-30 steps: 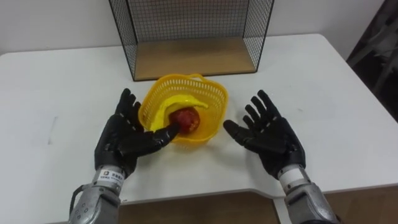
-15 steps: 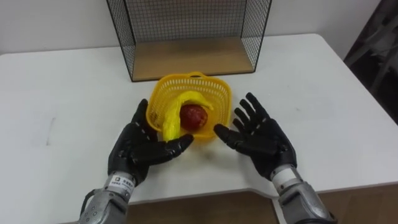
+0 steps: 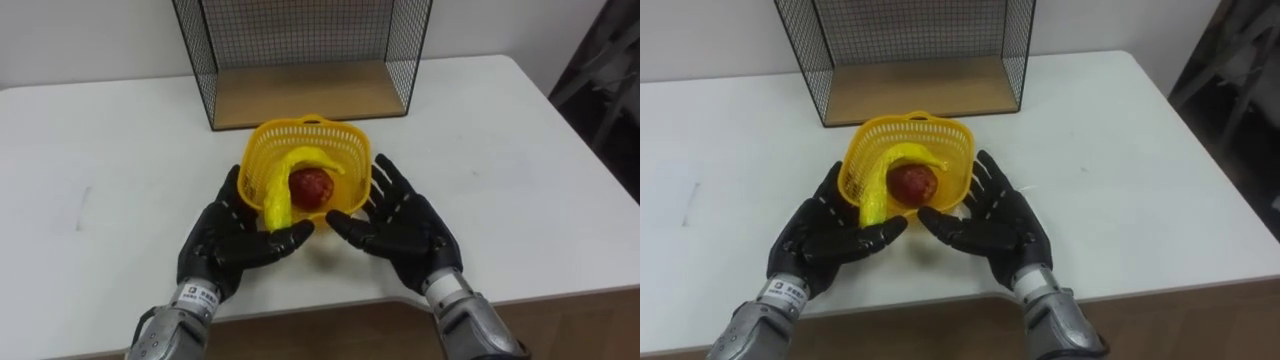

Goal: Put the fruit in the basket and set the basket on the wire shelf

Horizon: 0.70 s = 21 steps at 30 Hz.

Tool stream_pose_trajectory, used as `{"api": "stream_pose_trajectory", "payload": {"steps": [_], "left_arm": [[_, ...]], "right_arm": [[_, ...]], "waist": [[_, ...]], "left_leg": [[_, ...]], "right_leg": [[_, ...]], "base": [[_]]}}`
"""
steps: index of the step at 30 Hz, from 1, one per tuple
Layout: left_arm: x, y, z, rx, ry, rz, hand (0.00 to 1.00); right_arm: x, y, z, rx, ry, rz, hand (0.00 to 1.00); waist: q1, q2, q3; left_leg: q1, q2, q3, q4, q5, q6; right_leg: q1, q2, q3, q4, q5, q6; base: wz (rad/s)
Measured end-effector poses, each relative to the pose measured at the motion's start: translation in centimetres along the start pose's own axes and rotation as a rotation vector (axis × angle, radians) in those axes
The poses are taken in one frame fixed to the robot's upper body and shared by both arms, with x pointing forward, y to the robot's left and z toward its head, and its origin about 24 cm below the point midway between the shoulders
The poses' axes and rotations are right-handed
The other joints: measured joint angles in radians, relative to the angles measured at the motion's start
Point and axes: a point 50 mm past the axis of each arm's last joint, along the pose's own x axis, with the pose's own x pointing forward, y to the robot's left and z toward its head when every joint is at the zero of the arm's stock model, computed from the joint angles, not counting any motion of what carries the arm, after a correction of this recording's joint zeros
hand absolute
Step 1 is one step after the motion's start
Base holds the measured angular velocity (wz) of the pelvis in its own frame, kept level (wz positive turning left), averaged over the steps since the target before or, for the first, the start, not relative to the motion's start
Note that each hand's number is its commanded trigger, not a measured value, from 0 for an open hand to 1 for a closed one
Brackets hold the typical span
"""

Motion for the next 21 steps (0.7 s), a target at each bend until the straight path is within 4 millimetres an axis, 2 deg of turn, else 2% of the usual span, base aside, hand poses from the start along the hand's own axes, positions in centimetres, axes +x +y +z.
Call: {"api": "stream_pose_trajectory", "payload": {"steps": [9,21], "left_arm": [[0.31,-0.50,0.12,-0.009,-0.010,-0.013,0.00],[0.46,-0.72,0.22,-0.007,-0.013,-0.022,0.00]], "right_arm": [[0.16,0.06,-0.55,0.003,0.020,-0.002,0.00],[0.65,0.07,-0.80,-0.043,0.041,0.014,0.00]], "waist": [[-0.001,-0.011,0.0063],[-0.003,-0.021,0.0044]], "left_leg": [[-0.001,0.000,0.000,-0.001,0.000,0.000],[-0.002,0.000,0.000,0.001,0.000,0.000]], "right_leg": [[0.000,0.000,0.000,-0.001,0.000,0.000],[-0.001,0.000,0.000,0.000,0.000,0.000]], "base": [[0.00],[0.00]]}}
